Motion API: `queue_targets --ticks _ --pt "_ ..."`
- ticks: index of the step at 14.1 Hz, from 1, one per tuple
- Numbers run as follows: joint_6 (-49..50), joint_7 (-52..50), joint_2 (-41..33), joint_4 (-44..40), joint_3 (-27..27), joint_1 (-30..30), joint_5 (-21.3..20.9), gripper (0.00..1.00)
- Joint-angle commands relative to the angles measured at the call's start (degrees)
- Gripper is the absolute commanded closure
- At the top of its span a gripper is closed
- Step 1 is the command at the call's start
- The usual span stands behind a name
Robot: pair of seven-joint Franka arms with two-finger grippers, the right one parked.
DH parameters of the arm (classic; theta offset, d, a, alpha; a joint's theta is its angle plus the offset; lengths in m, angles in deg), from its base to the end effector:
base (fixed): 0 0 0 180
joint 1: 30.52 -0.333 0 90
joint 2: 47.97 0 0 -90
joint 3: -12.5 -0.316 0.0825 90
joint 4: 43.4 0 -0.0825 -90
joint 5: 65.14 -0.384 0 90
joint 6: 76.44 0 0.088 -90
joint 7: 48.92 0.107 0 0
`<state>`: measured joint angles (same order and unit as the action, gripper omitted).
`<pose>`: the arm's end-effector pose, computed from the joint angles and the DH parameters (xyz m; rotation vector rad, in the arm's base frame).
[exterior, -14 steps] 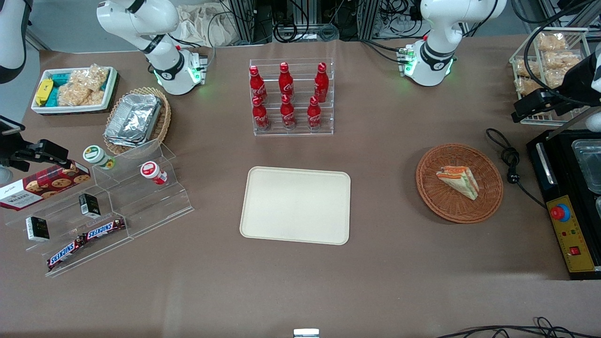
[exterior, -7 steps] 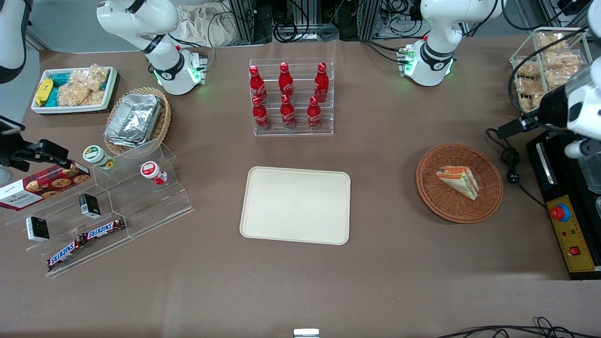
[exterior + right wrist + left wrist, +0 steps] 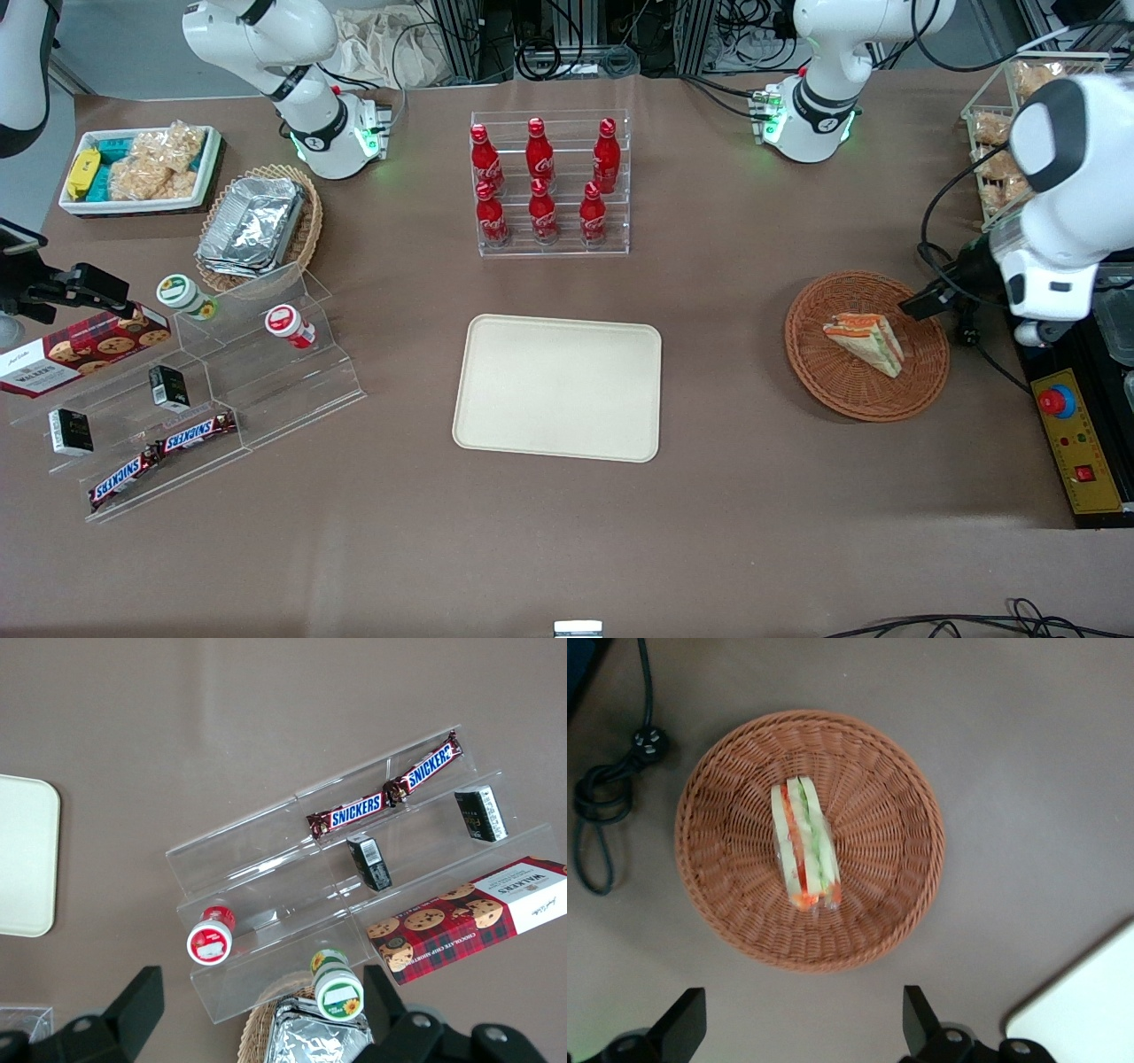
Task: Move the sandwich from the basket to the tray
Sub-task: 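Lower the open left gripper around the sandwich and close it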
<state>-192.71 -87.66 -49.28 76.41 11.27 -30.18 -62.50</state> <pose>0.5359 0.0057 0.4298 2.9183 1.0866 -0.0783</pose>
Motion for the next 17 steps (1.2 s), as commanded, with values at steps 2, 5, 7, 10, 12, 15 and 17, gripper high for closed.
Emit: queue_targets --ticks 2,5,7,10,12,15,17 --pt "-11.16 -4.49 2.61 7.37 0.17 -1.04 -0.27 0.00" --pt "-15.64 -4.85 7.44 7.54 0.17 -1.13 -0.71 0.00" --pt "-17.76 -6.34 9.82 7.54 0.17 -1.13 -0.71 0.00" --pt "-19.87 -7.14 12.64 7.45 0.17 -1.13 -0.71 0.00" --pt "-20.14 -7.14 14.31 7.45 0.17 -1.13 -0.71 0.00" --pt "-20.49 -7.23 15.72 7.45 0.17 -1.13 -0.71 0.00" --pt "-21.45 -7.23 16.77 7.45 0.17 -1.13 -0.71 0.01"
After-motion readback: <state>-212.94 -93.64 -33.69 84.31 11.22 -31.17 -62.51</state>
